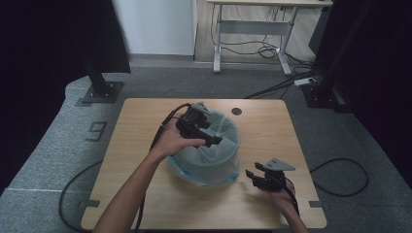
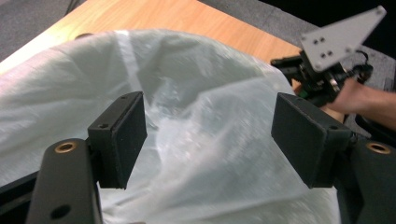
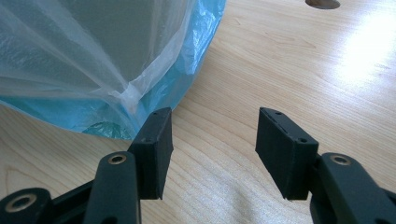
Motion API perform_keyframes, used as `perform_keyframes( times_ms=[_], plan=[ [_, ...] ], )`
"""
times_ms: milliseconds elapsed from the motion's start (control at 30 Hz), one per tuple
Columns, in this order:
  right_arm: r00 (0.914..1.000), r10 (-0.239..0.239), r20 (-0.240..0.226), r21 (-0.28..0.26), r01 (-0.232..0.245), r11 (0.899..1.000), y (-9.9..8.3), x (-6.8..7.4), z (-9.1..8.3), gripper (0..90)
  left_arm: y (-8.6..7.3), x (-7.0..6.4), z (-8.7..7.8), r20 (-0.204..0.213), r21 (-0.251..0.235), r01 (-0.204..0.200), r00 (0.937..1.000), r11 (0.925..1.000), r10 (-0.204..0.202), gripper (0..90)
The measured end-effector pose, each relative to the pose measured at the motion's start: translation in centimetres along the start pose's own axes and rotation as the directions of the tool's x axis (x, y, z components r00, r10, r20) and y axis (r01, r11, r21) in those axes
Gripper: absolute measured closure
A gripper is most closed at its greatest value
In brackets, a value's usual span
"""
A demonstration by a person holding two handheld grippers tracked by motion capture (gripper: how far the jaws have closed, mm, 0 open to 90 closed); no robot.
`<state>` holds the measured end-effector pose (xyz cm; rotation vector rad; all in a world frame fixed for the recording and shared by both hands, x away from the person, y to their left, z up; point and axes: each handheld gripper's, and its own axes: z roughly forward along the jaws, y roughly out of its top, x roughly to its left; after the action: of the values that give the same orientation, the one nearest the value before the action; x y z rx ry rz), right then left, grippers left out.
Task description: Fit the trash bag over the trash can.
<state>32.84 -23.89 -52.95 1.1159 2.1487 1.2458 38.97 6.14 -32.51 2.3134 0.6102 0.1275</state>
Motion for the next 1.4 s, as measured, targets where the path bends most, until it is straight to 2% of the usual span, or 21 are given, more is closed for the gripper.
perform_keyframes(
  times_ms=[133,333,500,533,767,833,967,1033,1167,1233,1333,1400],
  plan=[
    [1.0,0.002,0.001,-0.001,-0.002,1.0,0.0,0.0,0.0,45.0,-0.2,-0.8,0.6,-0.02,0.048,-0.028,0.9994,0.9985,0.029,26.9],
    [1.0,-0.002,0.0,0.002,0.002,1.0,-0.1,0.1,0.0,45.0,-0.4,-0.4,2.3,-0.044,0.121,-0.011,0.9989,0.9926,0.017,28.3],
    [1.0,0.002,0.0,0.005,-0.002,1.0,-0.1,0.0,0.0,45.0,-0.3,-0.2,4.0,-0.023,0.204,-0.011,0.9996,0.9788,0.016,28.4],
    [1.0,0.002,0.0,0.005,-0.002,1.0,-0.1,0.0,0.0,45.0,-0.2,-0.2,4.4,-0.022,0.227,-0.014,0.9996,0.9737,0.02,28.4],
    [1.0,0.001,0.001,-0.001,-0.001,1.0,-0.1,0.0,-0.2,45.0,0.0,0.0,5.6,-0.018,0.274,-0.004,0.9998,0.9619,0.01,28.5],
    [1.0,0.002,0.001,0.0,-0.002,1.0,-0.2,-0.1,-0.2,45.0,0.1,0.1,5.8,-0.017,0.293,0.007,0.9998,0.9561,-0.002,28.6],
    [1.0,0.001,0.003,0.0,-0.001,1.0,-0.2,-0.1,-0.2,45.0,0.1,0.1,5.8,-0.017,0.3,0.008,0.9999,0.9538,-0.003,28.6],
    [1.0,-0.005,0.005,-0.001,0.005,1.0,-0.1,0.0,-0.3,44.8,0.0,0.1,5.5,-0.012,0.291,0.008,0.9999,0.9568,-0.004,28.3],
    [0.9999,-0.009,0.008,-0.001,0.009,1.0,-0.1,-0.1,-0.4,44.8,-0.3,0.3,3.3,0.003,0.207,0.016,0.9998,0.9781,-0.017,28.1],
    [0.9999,-0.008,0.009,0.002,0.008,1.0,-0.1,-0.1,-0.4,44.5,-0.5,0.4,2.1,-0.005,0.175,0.013,0.9999,0.9846,-0.012,28.0],
    [0.9999,-0.012,0.007,-0.002,0.012,1.0,0.0,0.0,-0.5,44.3,-0.9,0.8,0.0,-0.018,0.122,0.022,0.9996,0.9923,-0.02,28.0],
    [0.9997,-0.022,0.008,-0.002,0.022,1.0,0.1,0.2,-0.5,44.2,-1.4,1.1,-1.5,-0.031,0.099,0.022,0.9993,0.9948,-0.018,28.0]
  ],
)
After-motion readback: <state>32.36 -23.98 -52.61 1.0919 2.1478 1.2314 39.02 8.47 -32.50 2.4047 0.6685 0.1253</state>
